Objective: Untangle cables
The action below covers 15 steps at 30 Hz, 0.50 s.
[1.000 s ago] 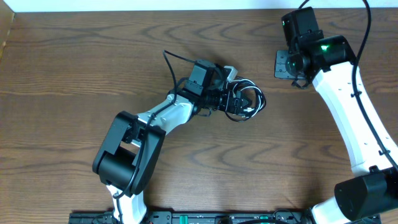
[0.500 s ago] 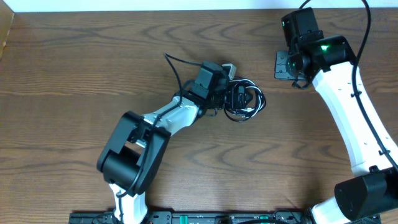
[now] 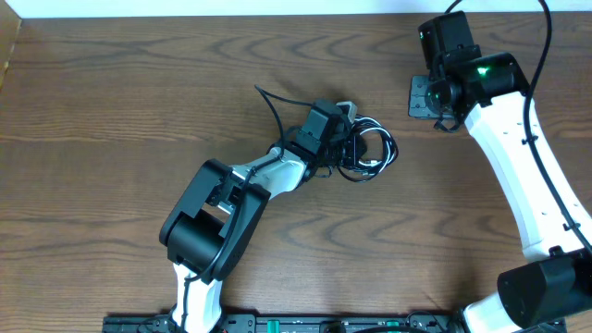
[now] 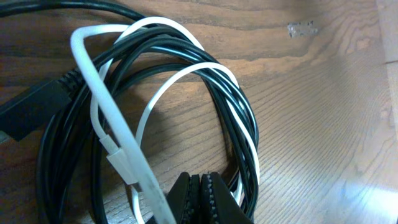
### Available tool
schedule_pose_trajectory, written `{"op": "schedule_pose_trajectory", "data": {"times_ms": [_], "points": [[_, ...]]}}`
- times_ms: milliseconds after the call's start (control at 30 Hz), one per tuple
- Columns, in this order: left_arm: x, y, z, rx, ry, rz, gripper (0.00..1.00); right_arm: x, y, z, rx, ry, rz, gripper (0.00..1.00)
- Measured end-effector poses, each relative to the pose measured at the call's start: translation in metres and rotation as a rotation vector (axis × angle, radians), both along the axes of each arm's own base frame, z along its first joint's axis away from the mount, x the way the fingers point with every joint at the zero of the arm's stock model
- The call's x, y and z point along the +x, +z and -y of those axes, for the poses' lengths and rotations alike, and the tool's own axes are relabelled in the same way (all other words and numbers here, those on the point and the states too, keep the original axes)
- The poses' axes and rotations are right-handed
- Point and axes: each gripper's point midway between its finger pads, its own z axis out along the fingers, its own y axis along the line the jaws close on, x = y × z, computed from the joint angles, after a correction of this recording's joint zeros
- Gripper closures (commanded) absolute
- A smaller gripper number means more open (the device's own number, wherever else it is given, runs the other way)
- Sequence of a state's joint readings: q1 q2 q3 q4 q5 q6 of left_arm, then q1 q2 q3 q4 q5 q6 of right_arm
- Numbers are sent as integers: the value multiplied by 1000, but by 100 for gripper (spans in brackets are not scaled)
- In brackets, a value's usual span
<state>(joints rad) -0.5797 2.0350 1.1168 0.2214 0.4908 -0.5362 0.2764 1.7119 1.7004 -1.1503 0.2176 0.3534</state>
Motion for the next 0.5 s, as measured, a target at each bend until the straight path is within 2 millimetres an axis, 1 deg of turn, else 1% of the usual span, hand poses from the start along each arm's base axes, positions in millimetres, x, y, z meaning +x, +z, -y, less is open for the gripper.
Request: {"op": "schedule_pose_trajectory", "data": {"times_ms": [167,300,433,500], "points": [[0,0,-1,-1,0,-2,92,1,0,0,1,0,4,80],[3,3,-6,-37,-12,-24,92,2,1,2,6,-14,7,75],[14,14,-25,-95,-4,-47,92,3,-1,8,17,-48,6,70],[23,30,-38,-135,6,-38,92,3,-7,9,26,-60,3,66]]}}
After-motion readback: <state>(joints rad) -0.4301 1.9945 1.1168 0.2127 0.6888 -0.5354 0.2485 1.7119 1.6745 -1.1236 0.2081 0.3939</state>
